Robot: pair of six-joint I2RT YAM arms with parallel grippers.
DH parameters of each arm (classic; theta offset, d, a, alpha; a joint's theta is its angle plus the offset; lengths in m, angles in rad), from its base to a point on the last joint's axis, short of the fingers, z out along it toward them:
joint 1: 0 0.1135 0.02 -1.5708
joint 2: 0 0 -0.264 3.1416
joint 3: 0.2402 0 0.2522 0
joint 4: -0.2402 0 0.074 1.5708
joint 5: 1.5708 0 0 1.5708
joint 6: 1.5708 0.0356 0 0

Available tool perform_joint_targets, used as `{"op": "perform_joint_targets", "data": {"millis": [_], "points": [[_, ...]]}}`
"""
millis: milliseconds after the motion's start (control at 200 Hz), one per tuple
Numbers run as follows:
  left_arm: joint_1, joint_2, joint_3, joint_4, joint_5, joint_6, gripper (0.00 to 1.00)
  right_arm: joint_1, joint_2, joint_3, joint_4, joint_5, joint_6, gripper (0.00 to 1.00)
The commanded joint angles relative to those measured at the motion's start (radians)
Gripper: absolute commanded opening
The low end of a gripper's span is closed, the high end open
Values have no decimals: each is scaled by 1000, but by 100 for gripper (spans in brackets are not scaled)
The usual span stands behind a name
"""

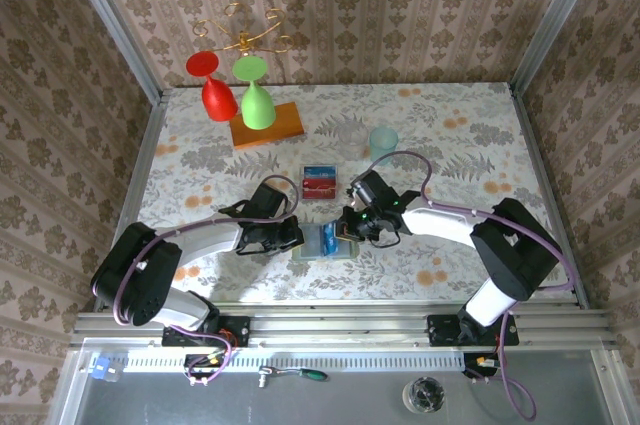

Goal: Take the credit cards out of the card holder

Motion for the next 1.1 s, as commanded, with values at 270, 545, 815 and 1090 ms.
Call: {"op": "perform_joint_targets", "data": {"millis": [270,545,815,1090], "points": [[7,-24,-13,-7,4,16,0,28,48,58,-59,39,-12,14],[8,-28,-15,-12,7,19,0,29,57,61,-40,34,-2,12],[25,-68,6,-62,8,34,0,30,44,59,-39,32,5,10],[45,-151,17,-131,-5,45,0,30,7,105,-112,58,-29,10]]}}
